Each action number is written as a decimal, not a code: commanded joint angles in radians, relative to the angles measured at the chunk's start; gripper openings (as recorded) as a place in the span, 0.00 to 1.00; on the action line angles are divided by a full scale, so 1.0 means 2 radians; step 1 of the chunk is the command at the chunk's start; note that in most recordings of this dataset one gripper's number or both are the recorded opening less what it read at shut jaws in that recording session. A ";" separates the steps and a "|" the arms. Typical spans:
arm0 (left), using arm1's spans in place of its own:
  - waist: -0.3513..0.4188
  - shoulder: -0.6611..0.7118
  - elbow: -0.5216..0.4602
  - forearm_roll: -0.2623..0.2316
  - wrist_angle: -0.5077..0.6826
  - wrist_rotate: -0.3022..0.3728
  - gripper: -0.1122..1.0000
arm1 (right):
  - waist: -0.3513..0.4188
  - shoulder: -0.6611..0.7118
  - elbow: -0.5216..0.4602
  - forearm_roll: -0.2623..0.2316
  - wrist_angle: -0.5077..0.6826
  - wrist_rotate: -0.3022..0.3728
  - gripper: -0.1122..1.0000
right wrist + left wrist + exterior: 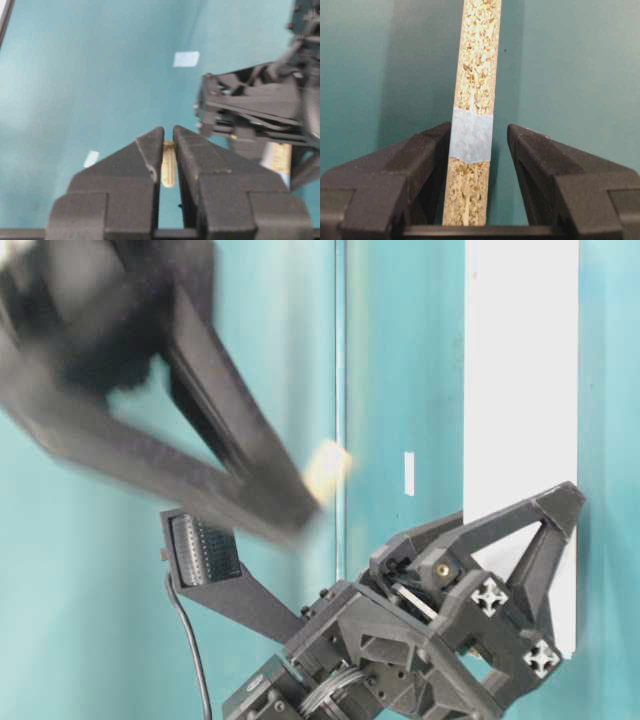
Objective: Move the wooden board into place and insert the rod into its hole.
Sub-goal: 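Move the right gripper to the board's right end, facing the left gripper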
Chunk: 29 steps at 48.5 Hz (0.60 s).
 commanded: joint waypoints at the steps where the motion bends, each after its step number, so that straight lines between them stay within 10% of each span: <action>1: -0.004 -0.019 -0.004 0.000 -0.002 -0.004 0.57 | -0.008 -0.033 0.018 -0.008 -0.025 -0.001 0.19; 29: -0.004 -0.017 -0.005 0.000 -0.002 -0.003 0.57 | -0.093 -0.152 0.183 -0.012 -0.195 -0.018 0.19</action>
